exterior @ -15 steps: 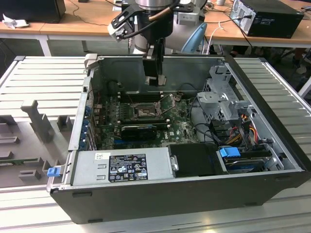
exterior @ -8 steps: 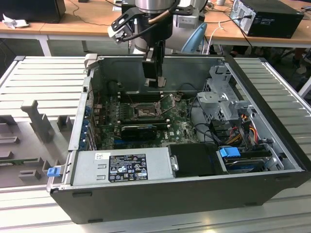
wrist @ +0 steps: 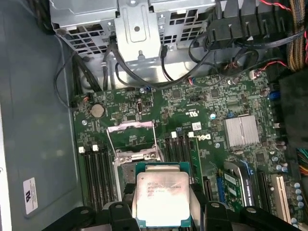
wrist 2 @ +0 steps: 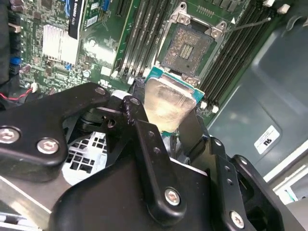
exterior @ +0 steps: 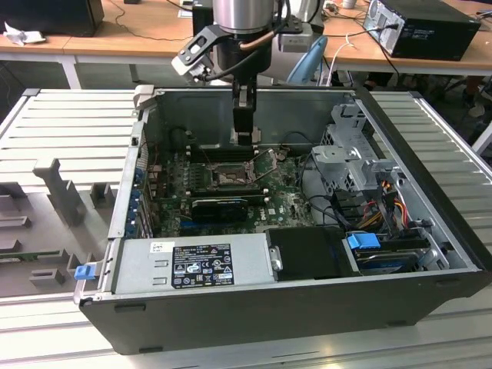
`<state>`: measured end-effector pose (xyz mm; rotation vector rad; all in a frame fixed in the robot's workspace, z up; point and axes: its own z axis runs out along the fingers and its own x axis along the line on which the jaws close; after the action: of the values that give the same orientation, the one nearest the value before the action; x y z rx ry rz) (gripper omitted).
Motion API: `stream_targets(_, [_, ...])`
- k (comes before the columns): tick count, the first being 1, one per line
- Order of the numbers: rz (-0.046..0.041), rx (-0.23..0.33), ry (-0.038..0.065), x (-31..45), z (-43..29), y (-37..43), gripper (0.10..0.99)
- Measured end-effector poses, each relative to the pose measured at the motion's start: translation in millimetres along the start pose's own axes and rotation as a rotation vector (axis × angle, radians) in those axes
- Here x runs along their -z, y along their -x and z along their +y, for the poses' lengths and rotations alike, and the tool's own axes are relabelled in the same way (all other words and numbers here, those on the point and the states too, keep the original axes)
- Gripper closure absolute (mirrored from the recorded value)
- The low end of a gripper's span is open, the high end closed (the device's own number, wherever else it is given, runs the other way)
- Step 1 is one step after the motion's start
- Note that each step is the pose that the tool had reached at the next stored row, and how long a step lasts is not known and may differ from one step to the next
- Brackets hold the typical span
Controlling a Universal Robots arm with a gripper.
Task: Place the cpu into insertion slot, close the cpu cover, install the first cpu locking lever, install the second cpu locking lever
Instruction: 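Place the cpu into insertion slot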
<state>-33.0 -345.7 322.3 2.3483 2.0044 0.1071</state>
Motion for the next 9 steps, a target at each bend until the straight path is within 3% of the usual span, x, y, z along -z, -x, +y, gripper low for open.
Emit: stream_targets(9, [-0.0011,0.001,-0.008,-8.5,-0.7,0.2,0.561])
